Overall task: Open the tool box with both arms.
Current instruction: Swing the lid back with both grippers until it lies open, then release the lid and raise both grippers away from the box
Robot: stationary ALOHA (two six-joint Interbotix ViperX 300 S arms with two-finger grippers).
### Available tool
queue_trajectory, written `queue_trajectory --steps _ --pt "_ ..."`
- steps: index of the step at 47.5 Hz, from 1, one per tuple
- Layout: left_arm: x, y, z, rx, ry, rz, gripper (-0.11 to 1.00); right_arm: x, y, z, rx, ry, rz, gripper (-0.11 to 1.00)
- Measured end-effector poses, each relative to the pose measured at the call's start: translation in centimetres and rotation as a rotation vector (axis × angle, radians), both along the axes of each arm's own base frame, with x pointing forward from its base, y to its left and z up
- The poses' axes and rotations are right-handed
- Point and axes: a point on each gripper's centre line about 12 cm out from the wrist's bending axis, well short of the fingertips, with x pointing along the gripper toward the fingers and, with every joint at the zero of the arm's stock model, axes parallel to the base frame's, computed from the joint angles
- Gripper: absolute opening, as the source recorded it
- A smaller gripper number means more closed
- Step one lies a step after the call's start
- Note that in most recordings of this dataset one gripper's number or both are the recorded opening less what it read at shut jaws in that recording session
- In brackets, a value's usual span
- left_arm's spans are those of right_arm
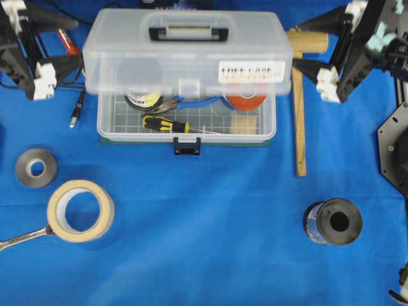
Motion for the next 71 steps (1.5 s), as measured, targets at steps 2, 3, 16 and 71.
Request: queue_trajectory --steps 2,3,16,71 --pt "-0.1 0.5 0.2 0.003 -0.007 0.021 0.90 0.1 -0.3 0.1 -0.002 -0.001 -0.010 0.85" --pt "-0.2 0.7 0.3 0.005 -0.011 0.030 0.90 0.1 -0.5 0.2 -0.003 0.000 -0.016 0.85" --pt "-0.6 3.8 0.9 0.028 -0.046 0.144 0.90 0.2 -3.4 0.7 -0.004 -0.001 -0.105 0.85" --pt "0.4 11.9 -0.8 -0.020 0.035 0.331 0.90 -0.1 -10.5 -0.7 0.029 0.066 -0.296 0.85"
